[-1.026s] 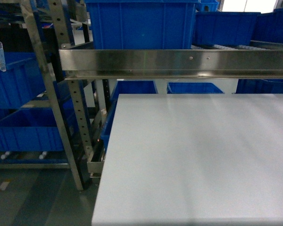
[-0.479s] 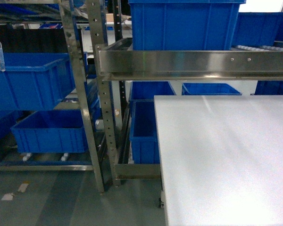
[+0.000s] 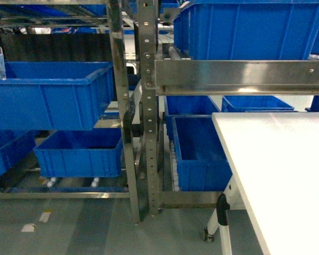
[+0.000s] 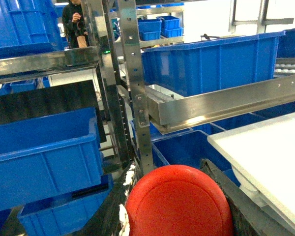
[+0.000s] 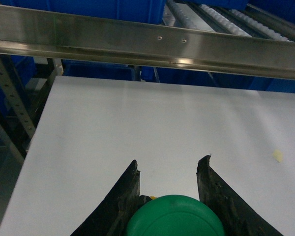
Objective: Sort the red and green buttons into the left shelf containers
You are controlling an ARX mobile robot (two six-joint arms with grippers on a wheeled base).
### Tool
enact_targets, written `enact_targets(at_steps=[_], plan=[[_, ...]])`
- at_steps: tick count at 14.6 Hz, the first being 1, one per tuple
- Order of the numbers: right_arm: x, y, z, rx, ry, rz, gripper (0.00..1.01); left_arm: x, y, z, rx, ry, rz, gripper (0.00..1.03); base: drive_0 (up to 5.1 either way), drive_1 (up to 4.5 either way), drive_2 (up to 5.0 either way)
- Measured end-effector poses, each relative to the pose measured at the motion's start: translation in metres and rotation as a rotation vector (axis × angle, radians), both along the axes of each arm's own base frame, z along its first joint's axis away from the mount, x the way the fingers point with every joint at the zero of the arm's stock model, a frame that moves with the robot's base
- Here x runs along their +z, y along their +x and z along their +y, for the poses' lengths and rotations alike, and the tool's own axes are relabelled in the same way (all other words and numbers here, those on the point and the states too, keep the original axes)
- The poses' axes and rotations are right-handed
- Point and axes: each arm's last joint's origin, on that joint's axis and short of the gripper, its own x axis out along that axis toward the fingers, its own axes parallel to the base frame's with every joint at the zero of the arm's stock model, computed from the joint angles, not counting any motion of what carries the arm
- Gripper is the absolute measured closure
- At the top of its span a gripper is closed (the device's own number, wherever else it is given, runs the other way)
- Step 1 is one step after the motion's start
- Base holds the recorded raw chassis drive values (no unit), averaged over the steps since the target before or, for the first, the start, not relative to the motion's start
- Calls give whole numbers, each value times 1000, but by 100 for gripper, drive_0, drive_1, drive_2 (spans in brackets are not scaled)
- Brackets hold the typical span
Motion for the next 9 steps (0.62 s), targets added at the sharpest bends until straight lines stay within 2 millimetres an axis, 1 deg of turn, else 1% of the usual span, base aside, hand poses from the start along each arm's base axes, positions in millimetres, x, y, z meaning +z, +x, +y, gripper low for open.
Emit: enact_targets(at_steps=[2,9], plan=[[0,0,0,0,0,0,70,0,0,0,0,0,0,71,-465,379,108],[0,0,0,1,1,1,70,0,0,0,0,0,-1,71,-495,248,248]])
